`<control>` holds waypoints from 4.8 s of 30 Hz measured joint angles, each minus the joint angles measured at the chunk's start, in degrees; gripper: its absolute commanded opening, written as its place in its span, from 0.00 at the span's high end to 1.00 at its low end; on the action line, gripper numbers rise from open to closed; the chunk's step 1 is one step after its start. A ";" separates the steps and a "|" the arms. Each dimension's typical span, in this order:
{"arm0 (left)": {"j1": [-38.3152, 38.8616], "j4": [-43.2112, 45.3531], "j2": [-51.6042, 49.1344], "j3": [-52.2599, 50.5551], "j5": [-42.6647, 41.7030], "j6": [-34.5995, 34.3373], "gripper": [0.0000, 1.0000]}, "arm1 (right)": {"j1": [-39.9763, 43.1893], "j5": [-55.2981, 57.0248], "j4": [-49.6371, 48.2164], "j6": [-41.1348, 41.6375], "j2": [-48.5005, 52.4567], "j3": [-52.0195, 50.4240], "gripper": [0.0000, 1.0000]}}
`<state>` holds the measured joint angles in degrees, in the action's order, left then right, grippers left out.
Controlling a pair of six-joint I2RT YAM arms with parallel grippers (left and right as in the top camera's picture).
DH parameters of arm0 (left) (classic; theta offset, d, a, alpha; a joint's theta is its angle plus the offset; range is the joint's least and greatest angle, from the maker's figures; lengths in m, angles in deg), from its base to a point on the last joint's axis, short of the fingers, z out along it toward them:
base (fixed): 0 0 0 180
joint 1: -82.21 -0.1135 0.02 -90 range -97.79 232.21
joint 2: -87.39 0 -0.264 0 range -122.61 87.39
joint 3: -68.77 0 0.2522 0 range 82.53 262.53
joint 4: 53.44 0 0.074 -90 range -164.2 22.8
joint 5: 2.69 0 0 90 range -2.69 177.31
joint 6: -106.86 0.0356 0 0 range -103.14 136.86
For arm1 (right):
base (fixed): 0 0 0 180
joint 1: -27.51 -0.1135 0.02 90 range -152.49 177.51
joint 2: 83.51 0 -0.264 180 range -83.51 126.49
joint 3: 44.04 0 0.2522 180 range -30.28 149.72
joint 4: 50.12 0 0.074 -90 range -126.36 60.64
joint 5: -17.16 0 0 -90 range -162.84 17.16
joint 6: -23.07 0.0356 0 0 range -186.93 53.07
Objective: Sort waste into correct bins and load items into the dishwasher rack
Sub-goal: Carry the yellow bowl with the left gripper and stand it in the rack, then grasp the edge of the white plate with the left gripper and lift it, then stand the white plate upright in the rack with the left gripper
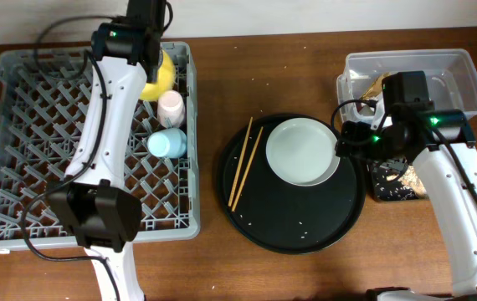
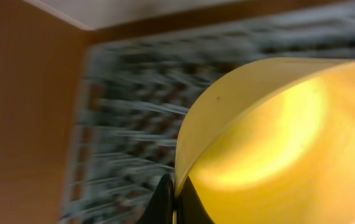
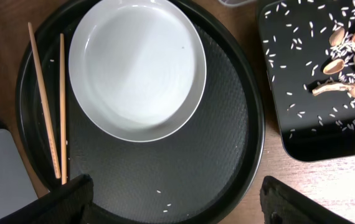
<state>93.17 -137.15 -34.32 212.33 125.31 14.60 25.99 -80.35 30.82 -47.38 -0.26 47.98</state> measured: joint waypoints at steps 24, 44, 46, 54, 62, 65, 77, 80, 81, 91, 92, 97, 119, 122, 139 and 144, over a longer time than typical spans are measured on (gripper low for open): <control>1.31 22.80 -16.17 -1.22 24.61 15.91 1.00 | 0.00 3.65 0.02 0.00 0.00 -0.15 0.13; 2.58 22.25 -18.01 -1.11 30.84 14.69 0.53 | 0.00 3.89 0.24 0.00 0.02 -0.17 0.13; 3.28 19.54 -18.05 -1.07 26.23 15.08 0.44 | 0.00 4.09 0.22 0.00 0.02 -0.17 0.13; 3.15 18.97 -17.64 0.48 29.07 16.00 1.00 | 0.00 4.09 0.24 0.00 0.00 -0.17 0.13; 4.15 20.70 -19.71 0.68 40.87 18.16 1.00 | 0.00 5.16 0.26 -0.02 0.00 -0.17 0.13; 6.73 13.00 -19.74 0.98 40.39 17.64 1.00 | 0.00 5.40 0.26 -0.02 0.02 -0.17 0.13; 10.80 1.46 -19.85 1.38 28.81 14.75 0.27 | 0.00 6.23 0.04 -0.07 0.02 -0.17 0.11; 10.95 0.90 -19.91 1.95 23.65 14.78 0.13 | 0.00 6.23 0.04 -0.07 0.02 -0.17 0.10; 10.80 -1.40 -20.35 5.03 21.09 14.91 0.05 | 0.00 6.27 0.07 -0.04 0.00 -0.17 0.11; 11.93 -21.27 -20.72 41.70 -50.80 9.44 0.32 | 1.73 3.96 1.36 0.00 0.24 4.48 0.11; 13.79 -20.94 -21.57 38.07 -54.38 8.59 0.33 | 3.21 3.58 3.30 -0.24 0.39 8.11 0.12; 21.35 -7.52 -25.97 18.47 -52.33 4.48 0.40 | 8.02 3.34 9.84 -0.28 0.09 15.50 0.11; 16.15 -26.77 -20.04 49.33 -27.71 1.22 0.99 | 8.02 3.37 9.64 -2.23 0.09 15.61 0.06; 13.86 -26.75 -7.82 48.28 -5.49 1.36 0.99 | 8.02 3.37 9.51 -2.25 0.09 15.61 0.06; 3.26 -11.19 10.91 -24.61 24.04 -22.05 0.99 | 8.04 3.37 8.57 -3.08 0.09 15.72 0.05; 3.26 -11.15 10.91 -24.74 19.21 -22.29 0.44 | 8.02 3.37 8.83 -3.72 0.09 15.72 0.05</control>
<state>96.43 -148.30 -23.42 187.59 144.52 -7.69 34.02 -76.98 39.65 -51.10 -0.18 63.69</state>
